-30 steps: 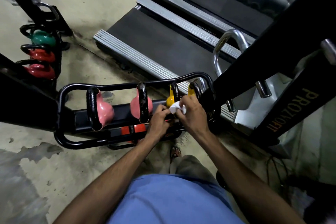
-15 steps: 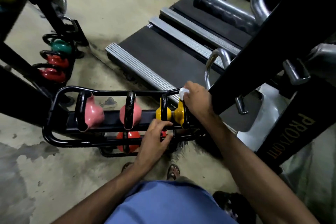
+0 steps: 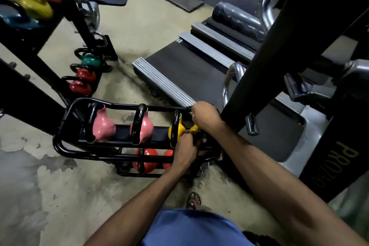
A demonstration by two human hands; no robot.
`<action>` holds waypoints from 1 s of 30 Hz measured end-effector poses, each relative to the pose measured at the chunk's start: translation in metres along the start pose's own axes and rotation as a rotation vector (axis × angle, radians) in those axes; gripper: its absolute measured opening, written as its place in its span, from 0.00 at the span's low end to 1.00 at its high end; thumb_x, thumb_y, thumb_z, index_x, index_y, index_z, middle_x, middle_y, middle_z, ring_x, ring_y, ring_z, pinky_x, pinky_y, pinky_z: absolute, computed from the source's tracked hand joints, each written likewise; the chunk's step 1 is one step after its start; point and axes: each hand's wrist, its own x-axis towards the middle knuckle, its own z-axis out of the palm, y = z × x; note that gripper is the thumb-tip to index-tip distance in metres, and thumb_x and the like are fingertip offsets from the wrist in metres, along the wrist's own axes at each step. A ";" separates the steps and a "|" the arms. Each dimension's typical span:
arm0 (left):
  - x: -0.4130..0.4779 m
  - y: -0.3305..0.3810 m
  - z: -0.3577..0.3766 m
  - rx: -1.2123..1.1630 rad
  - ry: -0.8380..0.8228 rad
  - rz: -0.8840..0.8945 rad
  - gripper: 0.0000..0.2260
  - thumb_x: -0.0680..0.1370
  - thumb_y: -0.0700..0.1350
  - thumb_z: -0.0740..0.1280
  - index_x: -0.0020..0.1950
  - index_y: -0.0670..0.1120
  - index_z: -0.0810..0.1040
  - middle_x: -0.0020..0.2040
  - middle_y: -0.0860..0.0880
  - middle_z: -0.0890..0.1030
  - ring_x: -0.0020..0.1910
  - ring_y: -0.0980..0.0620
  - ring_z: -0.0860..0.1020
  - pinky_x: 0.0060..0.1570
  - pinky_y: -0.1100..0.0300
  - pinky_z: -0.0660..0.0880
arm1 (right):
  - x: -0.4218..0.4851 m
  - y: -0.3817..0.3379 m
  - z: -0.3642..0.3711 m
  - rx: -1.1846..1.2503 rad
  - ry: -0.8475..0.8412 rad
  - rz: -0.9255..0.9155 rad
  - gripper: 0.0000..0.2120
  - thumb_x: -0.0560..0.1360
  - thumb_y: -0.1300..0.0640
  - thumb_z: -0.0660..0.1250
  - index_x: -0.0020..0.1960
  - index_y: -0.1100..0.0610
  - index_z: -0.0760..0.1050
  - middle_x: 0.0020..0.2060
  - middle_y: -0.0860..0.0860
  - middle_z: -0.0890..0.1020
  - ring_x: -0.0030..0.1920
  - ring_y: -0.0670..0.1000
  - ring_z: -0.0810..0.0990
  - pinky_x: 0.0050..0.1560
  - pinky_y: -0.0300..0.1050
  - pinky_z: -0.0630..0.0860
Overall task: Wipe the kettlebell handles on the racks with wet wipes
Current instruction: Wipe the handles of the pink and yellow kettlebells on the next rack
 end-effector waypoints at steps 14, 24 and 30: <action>0.007 0.000 -0.012 0.021 -0.064 0.075 0.10 0.78 0.53 0.71 0.50 0.46 0.82 0.41 0.51 0.83 0.40 0.49 0.81 0.37 0.56 0.71 | -0.002 -0.013 0.003 -0.128 0.063 0.074 0.10 0.78 0.64 0.62 0.54 0.62 0.81 0.53 0.59 0.83 0.55 0.62 0.83 0.45 0.52 0.80; 0.008 -0.011 -0.008 0.013 -0.024 0.131 0.11 0.75 0.54 0.67 0.45 0.45 0.77 0.42 0.47 0.81 0.42 0.44 0.81 0.37 0.50 0.73 | -0.021 -0.001 0.047 -0.066 0.154 -0.029 0.09 0.79 0.57 0.58 0.47 0.54 0.76 0.49 0.53 0.77 0.54 0.56 0.77 0.48 0.48 0.74; 0.011 -0.016 -0.004 0.059 -0.039 0.138 0.04 0.77 0.47 0.68 0.47 0.47 0.80 0.45 0.50 0.79 0.44 0.46 0.80 0.40 0.52 0.75 | -0.018 -0.012 0.035 0.751 0.248 0.523 0.10 0.79 0.64 0.58 0.50 0.61 0.78 0.44 0.53 0.80 0.46 0.53 0.79 0.46 0.44 0.67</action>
